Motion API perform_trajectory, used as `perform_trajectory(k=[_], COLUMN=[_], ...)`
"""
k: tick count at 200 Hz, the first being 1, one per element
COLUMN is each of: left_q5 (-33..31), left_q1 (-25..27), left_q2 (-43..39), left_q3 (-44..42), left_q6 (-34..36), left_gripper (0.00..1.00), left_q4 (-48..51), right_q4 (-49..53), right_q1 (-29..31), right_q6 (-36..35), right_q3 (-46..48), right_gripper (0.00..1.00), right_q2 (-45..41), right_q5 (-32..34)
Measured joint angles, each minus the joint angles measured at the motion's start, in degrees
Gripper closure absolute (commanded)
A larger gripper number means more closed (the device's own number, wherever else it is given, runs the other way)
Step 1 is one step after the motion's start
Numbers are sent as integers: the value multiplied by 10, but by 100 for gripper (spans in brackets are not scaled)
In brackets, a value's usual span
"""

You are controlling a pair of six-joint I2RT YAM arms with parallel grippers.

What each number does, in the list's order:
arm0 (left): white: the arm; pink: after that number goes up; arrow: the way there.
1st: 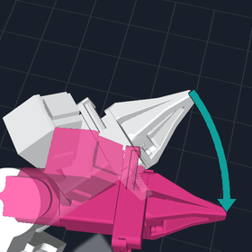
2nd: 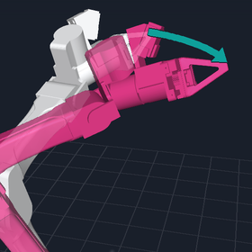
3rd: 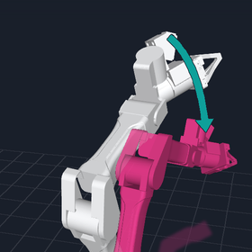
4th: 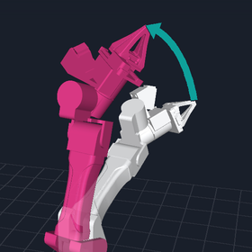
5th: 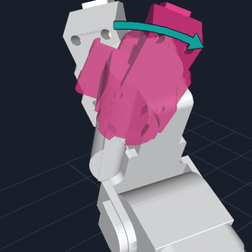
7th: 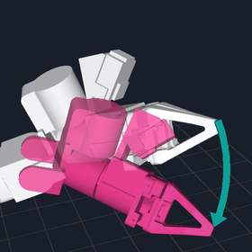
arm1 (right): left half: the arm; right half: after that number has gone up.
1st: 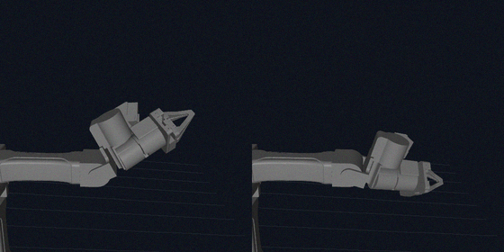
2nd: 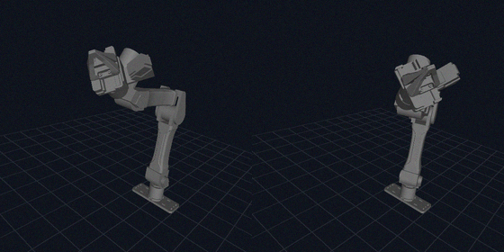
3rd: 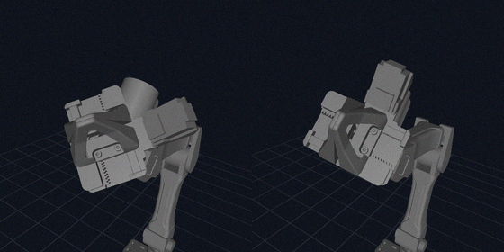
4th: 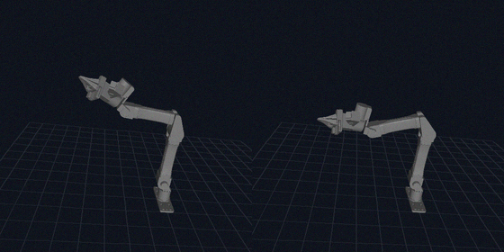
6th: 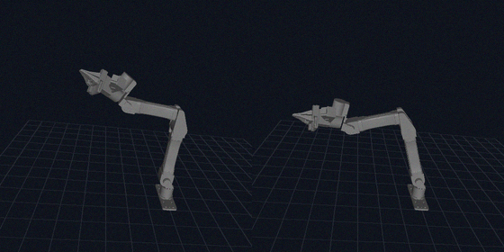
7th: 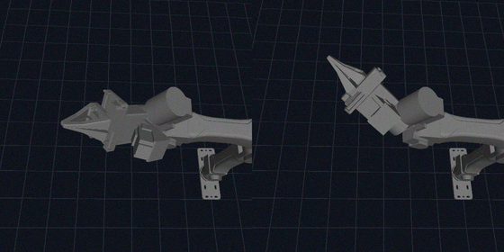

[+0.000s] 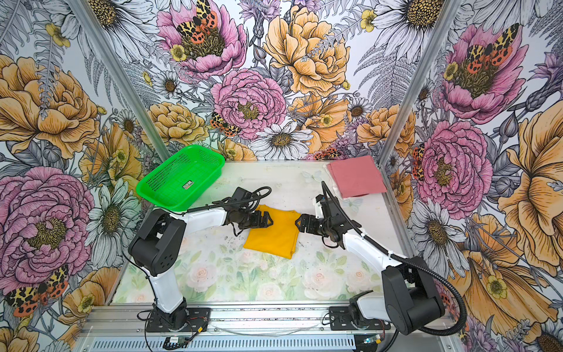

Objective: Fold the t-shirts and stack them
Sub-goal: 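Lower both grippers to the yellow bundle's sides and grasp its edges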

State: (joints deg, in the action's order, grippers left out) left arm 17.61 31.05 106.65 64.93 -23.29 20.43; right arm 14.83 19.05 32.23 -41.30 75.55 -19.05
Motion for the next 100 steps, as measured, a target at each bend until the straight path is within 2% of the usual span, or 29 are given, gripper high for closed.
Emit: perform_trajectory(k=[56,100], left_q5=[-30,-33], left_q1=[41,52], left_q2=[2,-2], left_q3=[5,0], left_q6=[3,3], left_gripper=[1,1], left_q4=[8,6], right_q4=[105,143], right_q1=[17,60], right_q6=[-29,-41], right_q3=[-1,-20], right_gripper=[13,12], right_q2=[-4,35], right_q5=[113,154])
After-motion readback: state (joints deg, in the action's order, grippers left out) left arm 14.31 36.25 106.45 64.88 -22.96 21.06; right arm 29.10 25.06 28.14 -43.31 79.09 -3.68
